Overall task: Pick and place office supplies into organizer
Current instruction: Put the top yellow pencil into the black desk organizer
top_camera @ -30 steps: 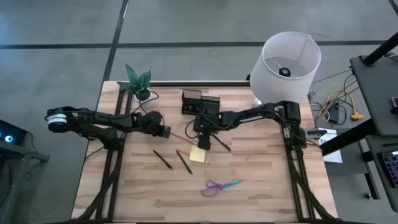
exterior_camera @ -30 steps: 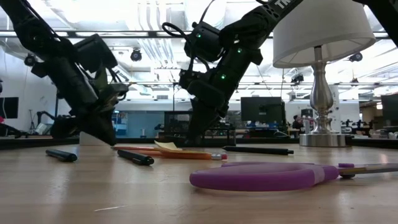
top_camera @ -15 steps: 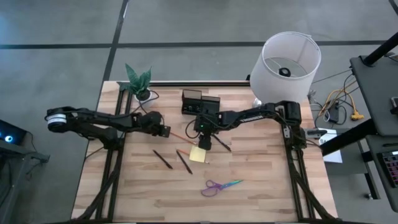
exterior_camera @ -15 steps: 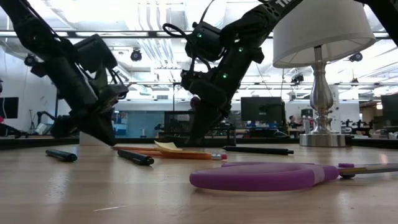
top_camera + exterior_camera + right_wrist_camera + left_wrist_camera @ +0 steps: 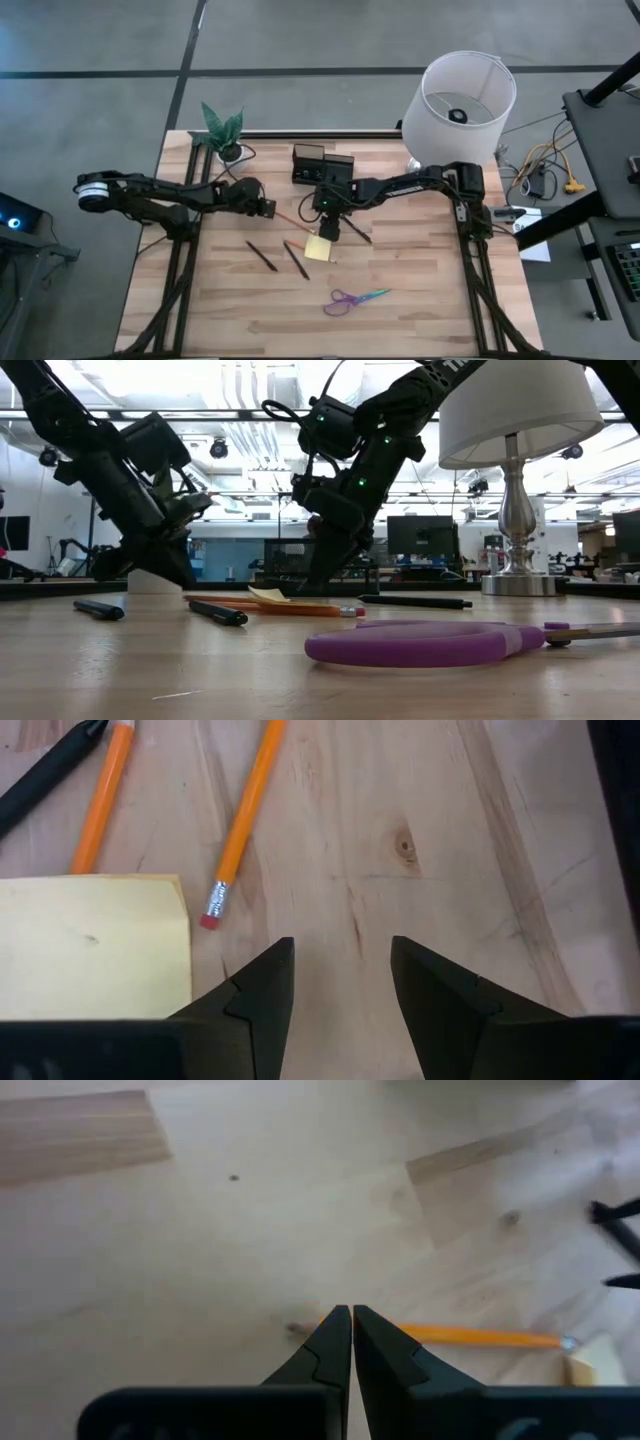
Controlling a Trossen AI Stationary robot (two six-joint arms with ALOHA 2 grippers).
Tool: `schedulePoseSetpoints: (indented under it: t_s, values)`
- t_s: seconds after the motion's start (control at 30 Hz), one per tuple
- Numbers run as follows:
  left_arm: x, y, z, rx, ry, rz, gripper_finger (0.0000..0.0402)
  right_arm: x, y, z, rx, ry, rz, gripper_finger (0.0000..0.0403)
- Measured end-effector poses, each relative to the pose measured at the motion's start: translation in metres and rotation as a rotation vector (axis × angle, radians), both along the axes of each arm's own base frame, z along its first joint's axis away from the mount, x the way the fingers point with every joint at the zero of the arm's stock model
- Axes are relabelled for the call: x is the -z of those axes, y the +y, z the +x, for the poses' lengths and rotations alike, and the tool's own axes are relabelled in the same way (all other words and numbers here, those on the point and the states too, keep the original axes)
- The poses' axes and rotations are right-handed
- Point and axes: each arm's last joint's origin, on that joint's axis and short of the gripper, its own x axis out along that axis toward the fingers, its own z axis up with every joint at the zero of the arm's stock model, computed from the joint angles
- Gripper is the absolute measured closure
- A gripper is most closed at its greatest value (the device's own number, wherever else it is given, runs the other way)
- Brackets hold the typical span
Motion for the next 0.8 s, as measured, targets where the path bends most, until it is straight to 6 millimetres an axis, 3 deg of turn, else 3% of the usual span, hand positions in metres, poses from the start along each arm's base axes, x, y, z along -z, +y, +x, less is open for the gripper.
schedulePoseSetpoints:
  t_s: [0.27, 0.8]
  values:
    - [0.0094, 0.0013, 0.0015, -0.014, 0.051, 0.002, 0.0402, 0.0000, 0.0000, 0.0000, 0.006, 0.000, 0.003, 0.0243]
    - [0.0037, -0.0044, -0.0042, 0.055, 0.048, -0.065, 0.0402, 0.0000, 0.0000, 0.0000, 0.006, 0.000, 0.003, 0.0243]
